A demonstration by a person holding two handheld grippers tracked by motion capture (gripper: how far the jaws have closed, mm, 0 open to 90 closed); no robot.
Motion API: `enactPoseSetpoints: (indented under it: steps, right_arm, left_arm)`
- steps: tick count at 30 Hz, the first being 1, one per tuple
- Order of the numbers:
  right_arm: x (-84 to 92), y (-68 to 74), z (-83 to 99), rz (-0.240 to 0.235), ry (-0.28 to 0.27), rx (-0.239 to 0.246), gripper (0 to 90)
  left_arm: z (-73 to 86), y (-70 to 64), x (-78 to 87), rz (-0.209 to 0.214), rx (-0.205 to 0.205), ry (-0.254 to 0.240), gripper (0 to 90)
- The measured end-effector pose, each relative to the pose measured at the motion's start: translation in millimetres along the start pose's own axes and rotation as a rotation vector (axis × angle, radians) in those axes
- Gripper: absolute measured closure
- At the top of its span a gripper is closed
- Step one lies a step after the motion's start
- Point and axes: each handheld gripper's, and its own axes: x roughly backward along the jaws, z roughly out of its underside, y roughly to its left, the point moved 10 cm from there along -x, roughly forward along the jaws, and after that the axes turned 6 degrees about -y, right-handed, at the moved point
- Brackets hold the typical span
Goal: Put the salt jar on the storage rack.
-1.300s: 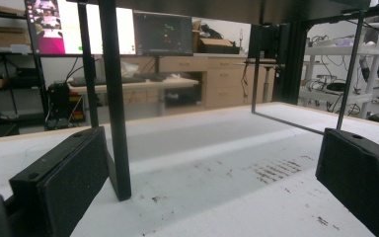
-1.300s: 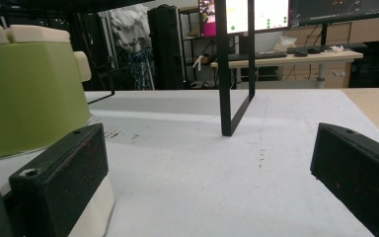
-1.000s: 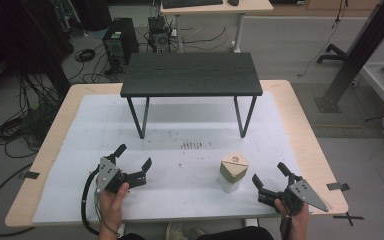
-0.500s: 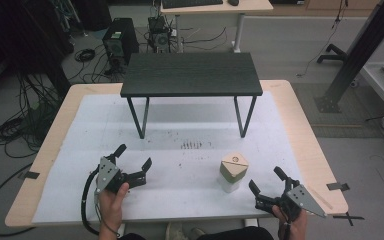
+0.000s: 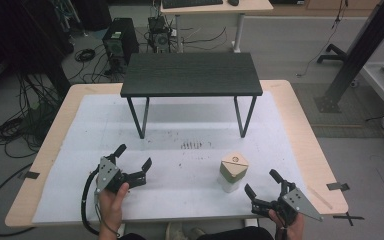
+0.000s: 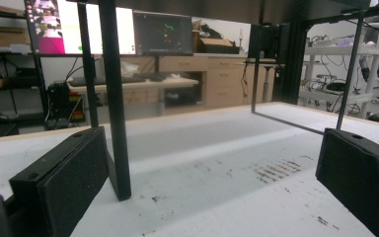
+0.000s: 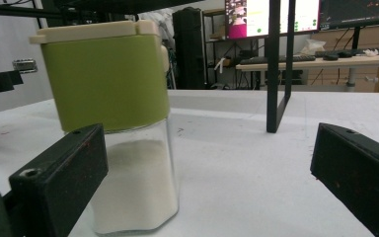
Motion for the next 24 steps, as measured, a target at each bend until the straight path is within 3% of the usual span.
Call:
enactPoseSetpoints:
  steps: [24]
  right_arm:
    - [-4.7,36.7,-5.3,-0.064,-0.012,0.002,0.6]
  left_arm:
    - [-0.1,-0.3,0.3,0.002,0.000,-0.002,0.4]
